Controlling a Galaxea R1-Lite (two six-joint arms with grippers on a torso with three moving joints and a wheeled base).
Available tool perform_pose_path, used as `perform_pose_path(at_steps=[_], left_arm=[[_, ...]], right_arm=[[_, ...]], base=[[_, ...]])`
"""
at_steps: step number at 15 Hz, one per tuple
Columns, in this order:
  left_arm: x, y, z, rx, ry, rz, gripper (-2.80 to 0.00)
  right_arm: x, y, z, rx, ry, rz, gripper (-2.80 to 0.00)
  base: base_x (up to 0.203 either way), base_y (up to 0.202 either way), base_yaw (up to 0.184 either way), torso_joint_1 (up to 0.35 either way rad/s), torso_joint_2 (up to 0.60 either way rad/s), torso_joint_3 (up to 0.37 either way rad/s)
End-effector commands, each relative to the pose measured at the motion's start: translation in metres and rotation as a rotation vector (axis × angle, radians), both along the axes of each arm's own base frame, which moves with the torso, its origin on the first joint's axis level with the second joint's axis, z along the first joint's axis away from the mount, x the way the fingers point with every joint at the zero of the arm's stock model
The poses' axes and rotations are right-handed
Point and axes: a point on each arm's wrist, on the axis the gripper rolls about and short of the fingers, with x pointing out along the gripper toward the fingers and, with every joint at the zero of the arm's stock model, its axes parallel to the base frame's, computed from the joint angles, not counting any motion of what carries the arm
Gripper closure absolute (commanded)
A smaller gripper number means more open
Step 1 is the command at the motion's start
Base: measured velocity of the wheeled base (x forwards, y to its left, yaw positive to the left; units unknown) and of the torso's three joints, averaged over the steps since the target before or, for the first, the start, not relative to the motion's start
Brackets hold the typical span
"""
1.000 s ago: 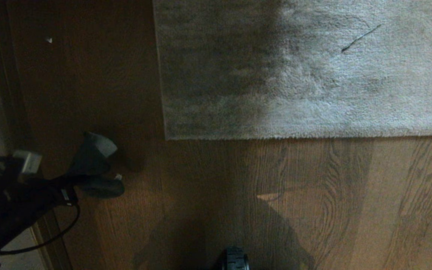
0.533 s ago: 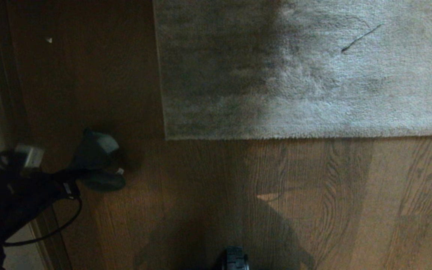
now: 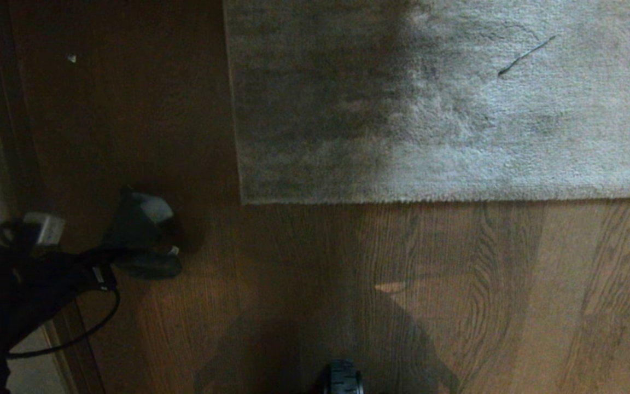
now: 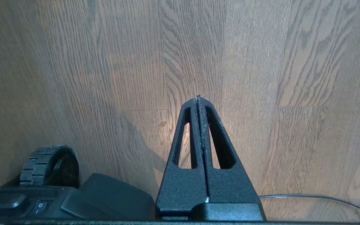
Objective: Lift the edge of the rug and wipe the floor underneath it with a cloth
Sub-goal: Pick up the rag
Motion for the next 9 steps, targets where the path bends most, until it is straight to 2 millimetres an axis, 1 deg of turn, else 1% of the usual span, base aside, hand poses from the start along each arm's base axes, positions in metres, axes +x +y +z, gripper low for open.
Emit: perform_pose_path(at_steps=[1,5,9], left_arm=[[0.001,0.000,0.005,0.015,-0.048,-0.002,0.00],[-0.006,-0.002,0.022,0.031,-0.109,-0.003,0.00],[-0.022,-0.008,0.045,0.049,-0.191,0.000,0.00]], right_arm=[[0.000,0.000,0.000,0.000,-0.001,0.001,0.00],[0.000,0.000,0.000,0.000,-0.001,0.001,0.00],[0.000,0.000,0.000,0.000,-0.001,0.001,0.00]], base=[[0.000,0.000,0.000,0.000,0.00,0.000],[0.000,0.000,0.000,0.000,0.00,0.000],[0.000,0.000,0.000,0.000,0.00,0.000]])
